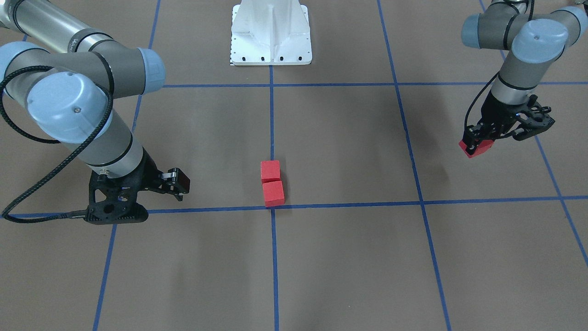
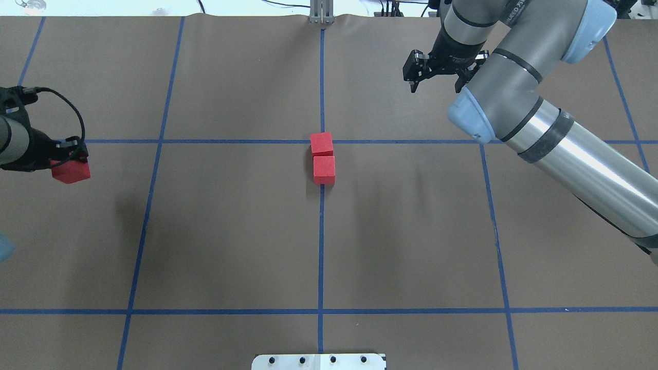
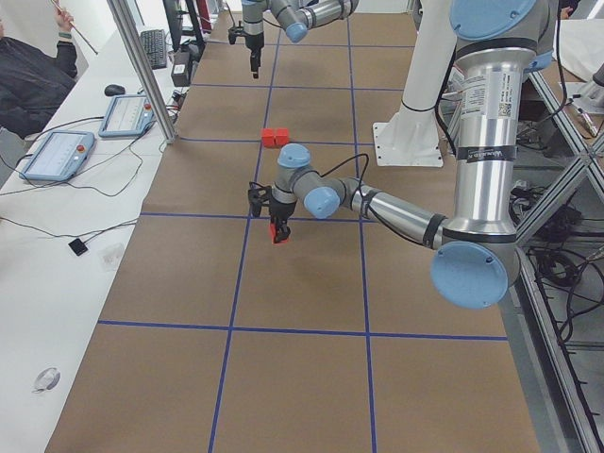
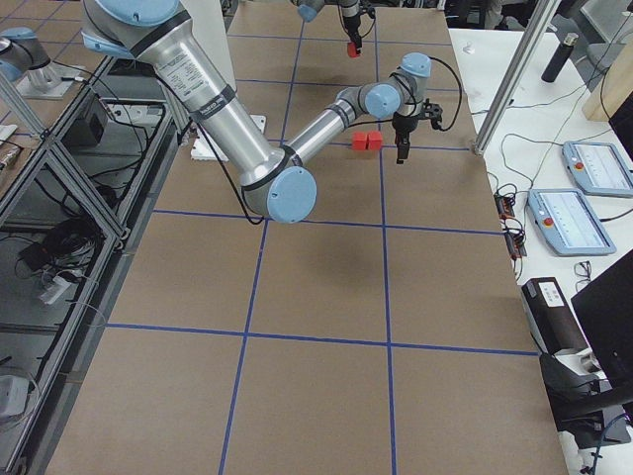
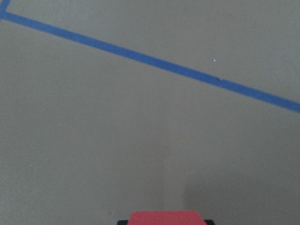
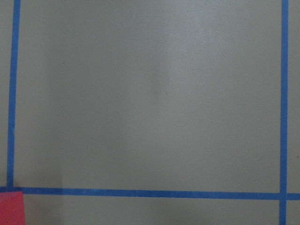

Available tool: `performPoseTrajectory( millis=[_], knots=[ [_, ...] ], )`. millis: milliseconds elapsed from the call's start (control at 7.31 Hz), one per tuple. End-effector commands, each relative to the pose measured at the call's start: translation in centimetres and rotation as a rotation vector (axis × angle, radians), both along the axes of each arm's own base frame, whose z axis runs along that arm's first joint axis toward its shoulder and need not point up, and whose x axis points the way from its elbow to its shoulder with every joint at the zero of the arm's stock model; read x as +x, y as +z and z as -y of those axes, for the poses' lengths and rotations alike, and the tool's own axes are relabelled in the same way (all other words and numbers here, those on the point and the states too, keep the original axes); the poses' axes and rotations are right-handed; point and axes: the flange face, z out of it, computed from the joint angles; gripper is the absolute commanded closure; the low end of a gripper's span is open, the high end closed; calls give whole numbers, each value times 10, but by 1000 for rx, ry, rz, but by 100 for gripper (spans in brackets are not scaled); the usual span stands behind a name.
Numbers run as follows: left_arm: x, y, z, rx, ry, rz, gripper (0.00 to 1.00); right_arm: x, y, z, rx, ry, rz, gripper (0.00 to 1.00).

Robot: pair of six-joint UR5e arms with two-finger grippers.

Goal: Form red blocks into L shape at center
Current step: 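Grasp the third red cube with the left gripper and lift it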

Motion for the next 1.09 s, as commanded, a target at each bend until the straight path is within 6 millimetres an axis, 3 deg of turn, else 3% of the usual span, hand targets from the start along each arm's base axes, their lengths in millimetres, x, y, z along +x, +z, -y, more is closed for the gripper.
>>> performPoseTrajectory(
  millis=[0, 137, 274, 547, 684, 821, 958],
  knots=[
    [15, -63, 86, -15, -89, 0, 100, 32, 24, 10, -5, -19, 13, 1],
    [36, -92, 118, -21, -95, 1, 100, 49, 46, 12, 3, -29, -5, 1],
    [43, -114, 146, -62, -112, 19, 100, 69, 66, 17, 19, -38, -22, 1],
    [75, -162, 179, -289, -184, -23, 100, 111, 89, 26, 20, -1, -39, 1],
    [83, -179, 182, -369, -246, -49, 100, 142, 103, 31, -1, 37, -37, 1],
    [108, -198, 176, -468, -312, -84, 100, 163, 109, 34, -16, 59, -30, 1],
    [119, -207, 181, -570, -427, -116, 100, 180, 113, 38, -25, 79, -25, 1]
  ],
)
